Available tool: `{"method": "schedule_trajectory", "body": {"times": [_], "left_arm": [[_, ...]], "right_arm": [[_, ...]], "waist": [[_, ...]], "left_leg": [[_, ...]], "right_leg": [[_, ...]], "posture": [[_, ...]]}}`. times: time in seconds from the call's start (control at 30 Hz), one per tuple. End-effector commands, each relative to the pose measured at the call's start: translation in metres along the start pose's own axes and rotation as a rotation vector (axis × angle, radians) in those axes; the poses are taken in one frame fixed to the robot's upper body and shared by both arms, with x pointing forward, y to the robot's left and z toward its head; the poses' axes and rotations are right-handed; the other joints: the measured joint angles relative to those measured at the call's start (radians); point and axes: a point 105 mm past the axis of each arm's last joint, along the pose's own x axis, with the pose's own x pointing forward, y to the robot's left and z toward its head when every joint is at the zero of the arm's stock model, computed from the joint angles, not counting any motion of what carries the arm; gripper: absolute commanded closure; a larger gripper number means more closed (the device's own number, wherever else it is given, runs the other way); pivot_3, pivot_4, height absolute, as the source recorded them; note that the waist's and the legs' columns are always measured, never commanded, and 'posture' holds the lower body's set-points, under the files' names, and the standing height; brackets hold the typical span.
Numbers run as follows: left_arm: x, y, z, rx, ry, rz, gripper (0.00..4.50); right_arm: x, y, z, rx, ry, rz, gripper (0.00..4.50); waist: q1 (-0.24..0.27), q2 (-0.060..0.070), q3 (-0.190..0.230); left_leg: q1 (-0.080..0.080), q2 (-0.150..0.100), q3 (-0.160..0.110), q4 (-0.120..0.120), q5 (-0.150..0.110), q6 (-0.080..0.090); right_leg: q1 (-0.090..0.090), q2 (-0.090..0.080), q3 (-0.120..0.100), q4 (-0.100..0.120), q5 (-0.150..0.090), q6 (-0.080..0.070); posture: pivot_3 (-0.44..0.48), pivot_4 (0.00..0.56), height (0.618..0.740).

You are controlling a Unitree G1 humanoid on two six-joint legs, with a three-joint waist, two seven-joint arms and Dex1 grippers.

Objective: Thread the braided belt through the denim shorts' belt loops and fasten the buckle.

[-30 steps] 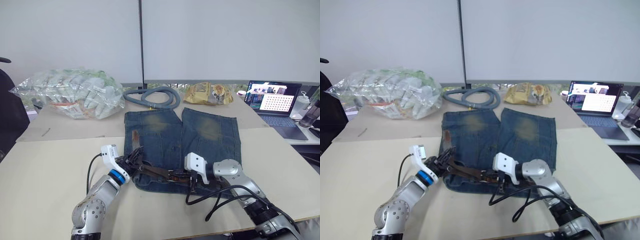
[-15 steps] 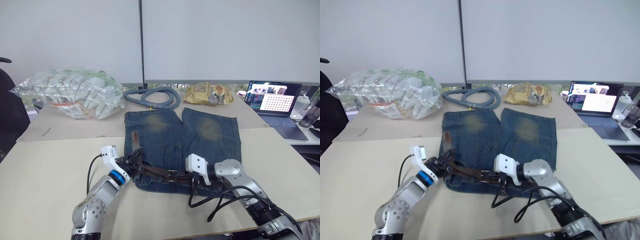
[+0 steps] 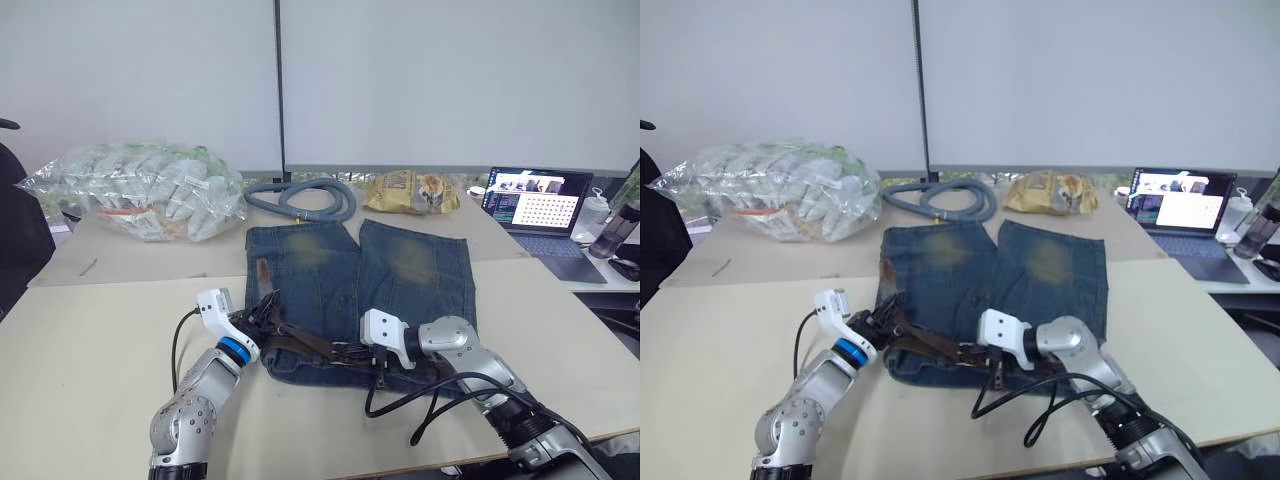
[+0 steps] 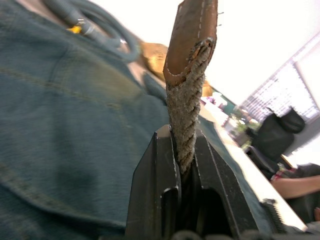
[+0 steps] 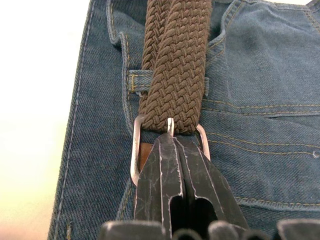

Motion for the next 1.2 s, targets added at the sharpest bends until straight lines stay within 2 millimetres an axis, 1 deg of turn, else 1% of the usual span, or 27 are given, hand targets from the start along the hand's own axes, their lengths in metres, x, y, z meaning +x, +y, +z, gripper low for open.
{"method": "schedule_trajectory", "body": {"times": [0.03,0.07,0.13,0.23,0.33,0.43,0.53,0.6,0.73,0.83,0.93,1.07,1.13,1.2], "left_arm": [[0.005,-0.019,0.022,0.046,-0.072,-0.09,4.5],[0.006,-0.024,0.021,0.045,-0.066,-0.116,4.5],[0.014,-0.047,0.018,0.053,-0.042,-0.227,4.5],[0.025,-0.07,0.016,0.039,-0.022,-0.338,4.5],[0.032,-0.099,0.01,0.009,0.016,-0.482,4.5],[0.034,-0.125,0.006,-0.035,0.047,-0.611,4.5],[0.031,-0.151,0.004,-0.119,0.086,-0.745,4.5],[0.027,-0.163,0.005,-0.169,0.103,-0.81,4.5],[0.024,-0.172,0.006,-0.216,0.111,-0.861,4.5],[0.021,-0.175,0.005,-0.224,0.12,-0.879,4.5],[0.02,-0.174,0.003,-0.221,0.128,-0.875,4.5],[0.022,-0.169,0.002,-0.201,0.125,-0.84,4.5],[0.026,-0.164,0.0,-0.129,0.105,-0.807,4.5],[0.029,-0.155,-0.005,0.018,0.091,-0.77,4.5]], "right_arm": [[0.013,0.032,-0.043,0.131,0.158,0.092,4.49],[0.014,0.033,-0.041,0.133,0.151,0.094,4.49],[0.016,0.037,-0.043,0.133,0.163,0.113,4.49],[0.018,0.043,-0.046,0.141,0.175,0.131,4.49],[0.02,0.044,-0.045,0.149,0.172,0.133,4.49],[0.021,0.045,-0.045,0.152,0.172,0.132,4.49],[0.022,0.044,-0.044,0.159,0.17,0.123,4.49],[0.022,0.044,-0.044,0.163,0.167,0.117,4.49],[0.022,0.044,-0.042,0.165,0.165,0.11,4.49],[0.022,0.044,-0.041,0.167,0.163,0.105,4.49],[0.022,0.043,-0.042,0.163,0.169,0.09,4.49],[0.023,0.039,-0.039,0.149,0.137,0.058,4.49],[0.019,0.032,-0.033,0.154,0.088,0.004,4.49],[0.003,0.019,-0.018,0.179,-0.023,-0.1,4.49]], "waist": [[0.0,-0.002,-0.001],[0.0,-0.002,-0.001],[0.0,-0.002,-0.001],[0.0,-0.003,-0.003],[-0.002,-0.004,-0.003],[-0.004,-0.004,-0.003],[-0.003,-0.004,-0.003],[-0.004,-0.004,-0.003],[-0.005,-0.004,-0.003],[-0.005,-0.004,-0.003],[-0.005,-0.004,-0.003],[-0.005,-0.004,-0.003],[-0.005,-0.004,-0.003],[-0.001,-0.004,-0.003]], "left_leg": [[0.0,0.0,0.0,0.0,0.0,0.0],[0.0,0.0,0.0,-0.001,0.0,0.0],[0.001,0.0,0.0,-0.002,0.0,-0.001],[0.001,0.0,0.0,-0.003,0.001,-0.002],[0.003,0.0,0.0,-0.004,0.001,-0.002],[0.005,0.0,0.001,-0.007,0.001,-0.003],[0.005,0.002,0.0,-0.008,0.002,-0.004],[0.005,0.003,0.0,-0.008,0.002,-0.004],[0.005,0.004,0.0,-0.008,0.002,-0.004],[0.005,0.004,0.0,-0.008,0.002,-0.004],[0.005,0.004,0.0,-0.008,0.002,-0.004],[0.005,0.004,0.0,-0.008,0.002,-0.004],[0.005,0.004,0.0,-0.008,0.002,-0.004],[0.005,0.004,0.0,-0.009,0.002,-0.005]], "right_leg": [[0.0,0.0,0.0,0.0,0.0,0.0],[0.0,0.0,0.0,0.0,0.0,0.0],[0.0,0.0,0.0,0.0,0.0,-0.001],[0.0,0.0,0.0,0.0,-0.001,-0.001],[0.001,0.001,0.0,0.0,-0.001,-0.001],[0.002,0.001,0.0,0.0,-0.001,-0.001],[0.002,0.003,0.0,0.0,-0.001,-0.001],[0.001,0.004,0.0,0.0,-0.001,-0.001],[0.001,0.004,0.0,0.0,-0.002,-0.002],[0.001,0.004,0.0,0.0,-0.004,-0.006],[0.001,0.004,0.0,0.0,-0.004,-0.006],[0.001,0.004,0.0,0.0,-0.004,-0.007],[0.001,0.004,0.0,0.0,-0.004,-0.007],[0.001,0.004,0.0,0.0,-0.004,-0.007]], "posture": [[0.0,0.15,0.74],[0.0,0.15,0.74],[0.0,0.15,0.74],[0.0,0.15,0.74],[0.0,0.15,0.74],[0.0,0.15,0.74],[0.0,0.15,0.74],[0.0,0.15,0.74],[0.0,0.15,0.74],[0.0,0.15,0.74],[0.0,0.15,0.74],[0.0,0.15,0.74],[0.0,0.15,0.74],[0.0,0.15,0.74]]}}
